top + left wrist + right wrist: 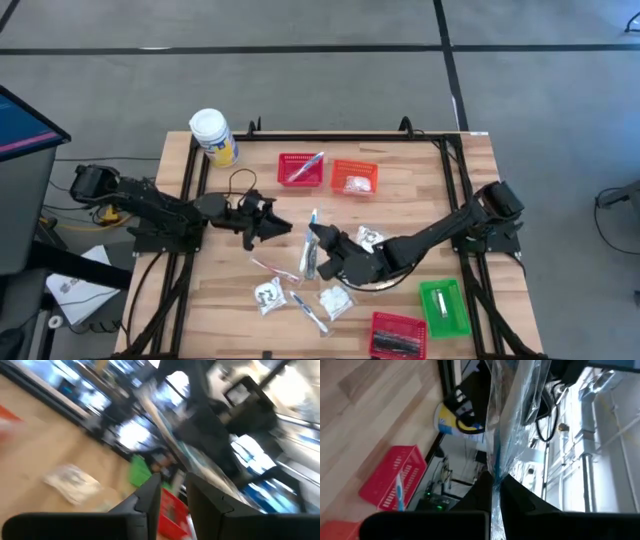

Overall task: Pick & Place Travel size toiletries
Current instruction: Put the blue toothbrush into the top red bin

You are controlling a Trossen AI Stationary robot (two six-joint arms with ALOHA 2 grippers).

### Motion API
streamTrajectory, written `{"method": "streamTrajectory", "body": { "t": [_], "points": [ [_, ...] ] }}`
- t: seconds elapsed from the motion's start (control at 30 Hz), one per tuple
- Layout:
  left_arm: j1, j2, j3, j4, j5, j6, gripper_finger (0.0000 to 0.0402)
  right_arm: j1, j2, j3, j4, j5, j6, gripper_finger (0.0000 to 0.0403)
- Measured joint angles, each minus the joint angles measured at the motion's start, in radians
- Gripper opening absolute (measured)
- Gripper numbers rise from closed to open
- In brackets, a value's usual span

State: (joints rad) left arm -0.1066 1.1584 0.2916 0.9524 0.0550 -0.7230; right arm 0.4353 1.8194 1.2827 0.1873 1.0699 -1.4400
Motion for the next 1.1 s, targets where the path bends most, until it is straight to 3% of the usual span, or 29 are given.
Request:
{"method": "streamTrajectory", "body": {
  "t": [0.13, 0.27, 0.4, 0.53, 0.6, 0.87, 1.1],
  "points": [
    [-0.01, 0.0, 0.0, 0.032, 0.119, -0.037, 0.0067, 0.016, 0.0, 0.0, 0.054, -0.008, -0.046, 0.0008],
    [-0.026, 0.008, 0.0, 0.034, 0.126, -0.038, 0.0043, 0.026, 0.001, 0.0, 0.091, -0.06, -0.064, 0.0008],
    [-0.027, 0.023, 0.0, 0.03, 0.06, -0.02, 0.0027, 0.025, 0.007, 0.0, 0.122, -0.083, -0.08, 0.0008],
    [-0.027, 0.027, 0.0, 0.036, -0.093, -0.017, 0.0024, -0.002, 0.057, -0.001, 0.251, -0.101, -0.138, 0.0008],
    [-0.026, 0.029, 0.0, 0.022, -0.107, -0.017, 0.0029, -0.023, 0.097, 0.001, 0.333, -0.101, -0.196, 0.0008],
    [-0.021, 0.028, -0.02, -0.004, -0.025, -0.016, 0.0065, -0.049, 0.21, -0.001, 0.647, -0.1, -0.427, 0.0008],
    [-0.021, 0.024, -0.028, 0.0, 0.022, -0.037, 0.0174, -0.033, 0.23, -0.001, 0.774, -0.102, -0.523, 0.0008]
  ]
}}
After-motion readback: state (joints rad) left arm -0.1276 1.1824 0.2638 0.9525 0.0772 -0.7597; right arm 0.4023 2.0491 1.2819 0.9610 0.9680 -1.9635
